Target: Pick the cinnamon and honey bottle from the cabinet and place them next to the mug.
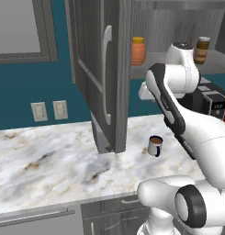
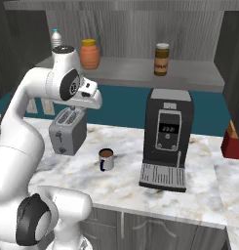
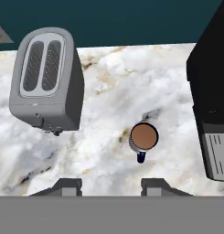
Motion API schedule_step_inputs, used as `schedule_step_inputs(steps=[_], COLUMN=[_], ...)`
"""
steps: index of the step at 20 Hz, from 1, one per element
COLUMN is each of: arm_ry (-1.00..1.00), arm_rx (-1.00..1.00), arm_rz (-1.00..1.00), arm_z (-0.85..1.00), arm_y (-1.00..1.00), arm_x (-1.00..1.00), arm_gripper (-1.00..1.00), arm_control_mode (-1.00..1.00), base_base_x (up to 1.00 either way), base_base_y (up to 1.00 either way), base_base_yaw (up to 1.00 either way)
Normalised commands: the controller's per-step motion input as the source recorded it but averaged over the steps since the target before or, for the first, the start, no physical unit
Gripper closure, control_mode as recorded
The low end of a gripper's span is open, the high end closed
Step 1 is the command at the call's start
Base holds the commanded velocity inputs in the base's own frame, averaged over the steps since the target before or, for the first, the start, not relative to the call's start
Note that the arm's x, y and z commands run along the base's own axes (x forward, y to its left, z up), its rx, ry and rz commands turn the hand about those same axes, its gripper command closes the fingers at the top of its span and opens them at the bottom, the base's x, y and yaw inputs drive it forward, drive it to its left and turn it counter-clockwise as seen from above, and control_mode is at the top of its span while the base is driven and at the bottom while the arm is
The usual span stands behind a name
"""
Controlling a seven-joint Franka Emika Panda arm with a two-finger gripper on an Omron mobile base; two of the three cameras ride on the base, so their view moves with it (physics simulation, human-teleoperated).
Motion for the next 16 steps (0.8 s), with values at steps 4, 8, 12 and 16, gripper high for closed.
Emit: schedule_step_inputs(steps=[4, 8, 12, 16], arm_ry=[-0.01, -0.15, -0.35, -0.30], arm_rx=[0.00, 0.00, 0.00, 0.00], arm_rz=[0.00, 0.00, 0.00, 0.00], arm_z=[0.00, 0.07, 0.66, 0.98], arm_y=[0.15, 0.19, 0.24, 0.04], arm_x=[-0.53, -0.73, -0.39, -0.02], arm_gripper=[-1.00, -1.00, -1.00, -1.00], arm_control_mode=[-1.00, -1.00, -1.00, -1.00], base_base_x=[0.00, 0.00, 0.00, 0.00], base_base_y=[0.00, 0.00, 0.00, 0.00], base_base_yaw=[0.00, 0.00, 0.00, 0.00])
